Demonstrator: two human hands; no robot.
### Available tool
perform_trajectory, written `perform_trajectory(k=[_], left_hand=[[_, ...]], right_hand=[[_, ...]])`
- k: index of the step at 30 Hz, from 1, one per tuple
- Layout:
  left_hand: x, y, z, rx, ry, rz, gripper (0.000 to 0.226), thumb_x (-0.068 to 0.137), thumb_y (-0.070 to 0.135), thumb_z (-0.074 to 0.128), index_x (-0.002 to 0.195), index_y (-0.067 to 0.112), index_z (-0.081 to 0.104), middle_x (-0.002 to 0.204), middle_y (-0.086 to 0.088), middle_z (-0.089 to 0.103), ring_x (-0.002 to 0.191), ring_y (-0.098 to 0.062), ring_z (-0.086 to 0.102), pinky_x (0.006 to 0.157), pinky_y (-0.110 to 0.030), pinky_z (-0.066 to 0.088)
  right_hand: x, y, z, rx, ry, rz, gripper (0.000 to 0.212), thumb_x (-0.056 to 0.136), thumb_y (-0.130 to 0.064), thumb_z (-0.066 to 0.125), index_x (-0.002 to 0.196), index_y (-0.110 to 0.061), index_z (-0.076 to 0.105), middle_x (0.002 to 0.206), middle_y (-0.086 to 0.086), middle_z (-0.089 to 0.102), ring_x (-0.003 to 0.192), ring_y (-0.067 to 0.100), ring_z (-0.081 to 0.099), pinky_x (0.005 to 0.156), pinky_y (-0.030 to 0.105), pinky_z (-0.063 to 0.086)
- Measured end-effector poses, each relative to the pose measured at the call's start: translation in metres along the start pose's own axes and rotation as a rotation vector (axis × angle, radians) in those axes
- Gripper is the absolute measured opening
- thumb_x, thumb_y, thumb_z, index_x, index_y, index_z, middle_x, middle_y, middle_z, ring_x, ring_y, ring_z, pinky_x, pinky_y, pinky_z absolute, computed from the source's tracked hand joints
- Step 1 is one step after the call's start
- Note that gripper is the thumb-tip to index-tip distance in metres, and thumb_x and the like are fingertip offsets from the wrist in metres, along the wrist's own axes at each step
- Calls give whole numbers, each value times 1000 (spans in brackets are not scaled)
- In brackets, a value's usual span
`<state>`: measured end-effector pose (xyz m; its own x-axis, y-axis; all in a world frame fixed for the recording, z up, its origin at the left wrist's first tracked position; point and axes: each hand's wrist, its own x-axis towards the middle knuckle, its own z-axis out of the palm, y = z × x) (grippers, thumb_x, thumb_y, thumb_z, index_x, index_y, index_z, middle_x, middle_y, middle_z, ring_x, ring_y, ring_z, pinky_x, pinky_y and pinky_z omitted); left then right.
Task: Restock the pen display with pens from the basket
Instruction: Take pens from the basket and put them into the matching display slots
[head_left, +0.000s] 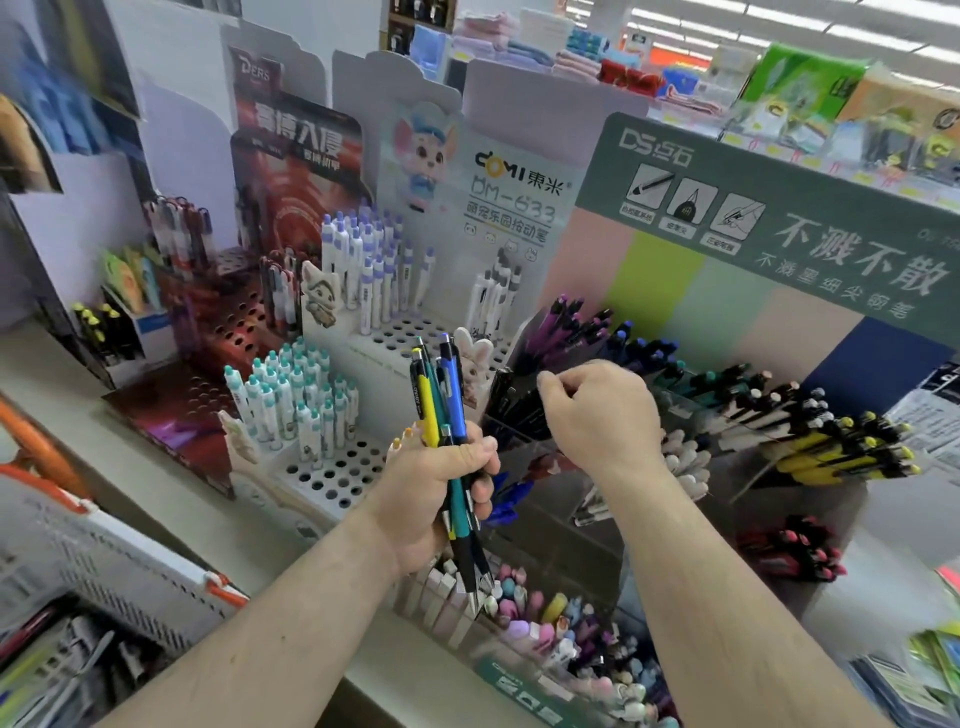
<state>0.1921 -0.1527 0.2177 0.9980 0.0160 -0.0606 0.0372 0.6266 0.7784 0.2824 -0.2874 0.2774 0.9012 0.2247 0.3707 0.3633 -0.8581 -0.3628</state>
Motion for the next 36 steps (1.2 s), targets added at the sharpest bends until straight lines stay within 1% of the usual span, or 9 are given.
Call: perform_trajectory(k=[2, 6, 10, 13, 16, 22, 28, 32, 36], left_hand=[[-2, 1, 0, 37, -14, -19, 13, 73, 11, 65, 72, 13, 52, 66, -5, 55, 48, -15, 48, 47, -26, 42], [-6, 3, 1, 159, -79, -90, 13, 72, 10, 65, 73, 15, 53, 66, -5, 55, 50, -16, 48, 48, -27, 43], [-8, 1, 6, 217, -136, -153, 13, 71, 13, 68, 74, 12, 55, 66, -6, 57, 50, -16, 48, 48, -26, 43], [-9, -1, 10, 205, -107, -178, 19, 77, 18, 75, 81, 10, 57, 67, -6, 61, 49, -16, 50, 47, -26, 43], [-6, -4, 15, 99, 19, -191, 10, 89, 19, 61, 86, 10, 57, 67, -5, 64, 47, -13, 50, 44, -23, 42], [3, -7, 14, -44, 97, -152, 8, 91, 11, 56, 85, 15, 52, 71, -6, 66, 47, -12, 52, 42, -22, 43], [11, -16, 24, -142, -109, -178, 19, 75, 13, 70, 77, 15, 51, 67, -3, 57, 45, -11, 47, 43, -22, 39], [16, -21, 32, -271, -283, -167, 40, 55, 19, 91, 73, 17, 55, 66, 0, 55, 45, -10, 46, 45, -22, 41], [22, -23, 39, -367, -345, -137, 44, 54, 23, 95, 77, 16, 57, 65, 2, 57, 45, -9, 47, 45, -23, 43]], right_hand=[[0, -1, 3, 8, 13, -24, 55, 98, -43, 52, 46, -23, 52, 68, 1, 59, 82, 28, 59, 70, 36, 48], [-13, -18, -8, 367, 65, 45, 21, 93, -42, 63, 94, -26, 77, 83, -11, 68, 82, 4, 62, 74, 28, 49], [-25, -31, -11, 630, -182, 63, 32, 86, -41, 74, 113, -30, 63, 75, -10, 63, 68, 0, 59, 61, 17, 46], [-27, -26, -8, 629, -126, 89, 19, 89, -27, 71, 106, -28, 63, 74, -7, 65, 68, 8, 64, 63, 31, 54], [-32, -18, -11, 755, 0, 161, 13, 89, -18, 67, 94, -28, 61, 77, 6, 69, 70, 26, 67, 68, 48, 59], [-40, 8, -32, 1035, 369, 398, 17, 93, -16, 69, 91, -17, 52, 79, 13, 60, 50, 16, 60, 49, 26, 48], [-56, 26, -35, 1183, 326, 557, 19, 92, -10, 69, 92, -11, 51, 69, 11, 59, 39, 9, 47, 43, 18, 41], [-65, 34, -31, 1153, 377, 574, 22, 89, -16, 73, 102, -11, 55, 63, 3, 64, 44, 10, 55, 46, 20, 46], [-67, 43, -29, 1083, 426, 598, 13, 93, -17, 69, 104, -11, 67, 70, 2, 69, 54, 11, 64, 57, 24, 53]])
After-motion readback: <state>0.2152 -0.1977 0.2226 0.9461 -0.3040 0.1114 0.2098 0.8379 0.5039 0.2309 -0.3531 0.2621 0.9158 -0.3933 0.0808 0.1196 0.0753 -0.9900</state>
